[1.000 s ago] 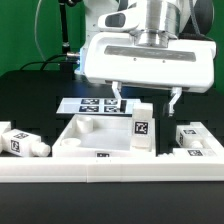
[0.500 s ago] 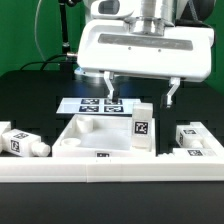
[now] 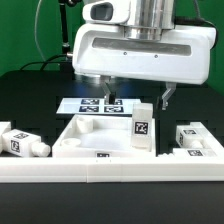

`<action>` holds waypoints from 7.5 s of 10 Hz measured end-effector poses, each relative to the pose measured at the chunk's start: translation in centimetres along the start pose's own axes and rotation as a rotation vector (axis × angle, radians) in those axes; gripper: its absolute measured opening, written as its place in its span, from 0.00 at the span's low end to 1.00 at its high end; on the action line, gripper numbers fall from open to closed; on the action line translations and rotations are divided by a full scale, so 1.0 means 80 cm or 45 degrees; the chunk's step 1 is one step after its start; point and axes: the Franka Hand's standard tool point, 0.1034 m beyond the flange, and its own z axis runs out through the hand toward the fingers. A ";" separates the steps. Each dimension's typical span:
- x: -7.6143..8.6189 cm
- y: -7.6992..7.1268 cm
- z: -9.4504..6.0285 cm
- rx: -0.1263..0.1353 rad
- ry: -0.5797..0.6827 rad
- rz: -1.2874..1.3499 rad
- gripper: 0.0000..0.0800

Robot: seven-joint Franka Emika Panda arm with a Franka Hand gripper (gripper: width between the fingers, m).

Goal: Assemble one leg

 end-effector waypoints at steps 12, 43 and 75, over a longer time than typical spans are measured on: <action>0.009 -0.016 0.006 0.002 0.037 0.002 0.36; 0.012 -0.015 0.009 -0.015 0.105 -0.143 0.51; 0.011 -0.020 0.013 0.084 0.140 0.617 0.81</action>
Offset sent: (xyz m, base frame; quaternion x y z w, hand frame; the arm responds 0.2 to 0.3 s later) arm 0.0179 0.0213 -0.0032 0.0031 0.0187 -0.0080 0.9998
